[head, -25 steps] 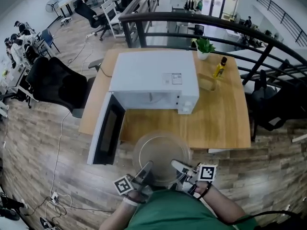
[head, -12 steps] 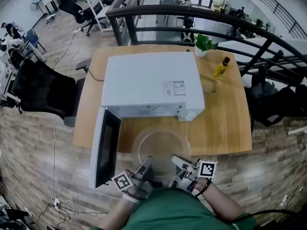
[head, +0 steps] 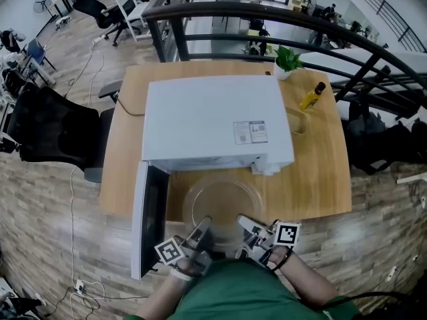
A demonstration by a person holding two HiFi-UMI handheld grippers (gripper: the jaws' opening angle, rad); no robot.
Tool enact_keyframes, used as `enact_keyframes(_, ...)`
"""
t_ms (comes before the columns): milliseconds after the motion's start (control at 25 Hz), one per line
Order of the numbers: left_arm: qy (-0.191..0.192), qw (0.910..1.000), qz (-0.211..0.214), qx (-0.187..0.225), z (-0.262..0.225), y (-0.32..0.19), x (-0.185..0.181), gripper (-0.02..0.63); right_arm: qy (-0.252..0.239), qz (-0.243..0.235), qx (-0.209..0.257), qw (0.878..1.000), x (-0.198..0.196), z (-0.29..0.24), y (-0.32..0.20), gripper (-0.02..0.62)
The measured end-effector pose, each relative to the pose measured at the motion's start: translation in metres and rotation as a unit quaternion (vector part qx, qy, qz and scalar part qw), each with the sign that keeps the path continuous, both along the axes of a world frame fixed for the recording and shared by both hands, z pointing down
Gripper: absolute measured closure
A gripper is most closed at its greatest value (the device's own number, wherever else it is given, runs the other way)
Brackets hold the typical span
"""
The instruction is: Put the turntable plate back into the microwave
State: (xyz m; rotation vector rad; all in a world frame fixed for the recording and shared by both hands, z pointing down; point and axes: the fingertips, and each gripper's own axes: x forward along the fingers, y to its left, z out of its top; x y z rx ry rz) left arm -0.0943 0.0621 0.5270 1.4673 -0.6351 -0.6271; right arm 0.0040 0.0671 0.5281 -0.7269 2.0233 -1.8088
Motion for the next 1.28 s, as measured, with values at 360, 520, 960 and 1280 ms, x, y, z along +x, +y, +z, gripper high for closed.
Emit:
enact_keyframes(360, 0.002, 1.0, 0.002, -0.003, 0.01, -0.024, -0.008, 0.569, -0.001, 0.004, -0.005, 1.0, -0.009, 0.009, -0.024, 0.551)
enact_keyframes(520, -0.005, 0.9999, -0.007, -0.005, 0.012, -0.029, -0.012, 0.569, -0.009, -0.007, -0.006, 1.0, -0.012, 0.011, -0.031, 0.551)
enact_keyframes(960, -0.03, 0.9986, -0.042, 0.0, 0.03, -0.052, 0.001, 0.569, -0.016, -0.057, -0.022, 0.998, 0.003, 0.034, -0.06, 0.552)
enact_keyframes(1280, -0.035, 0.9979, -0.055, -0.002, 0.045, -0.068, 0.003, 0.568, -0.024, -0.055, -0.021, 0.998, 0.004, 0.046, -0.079, 0.552)
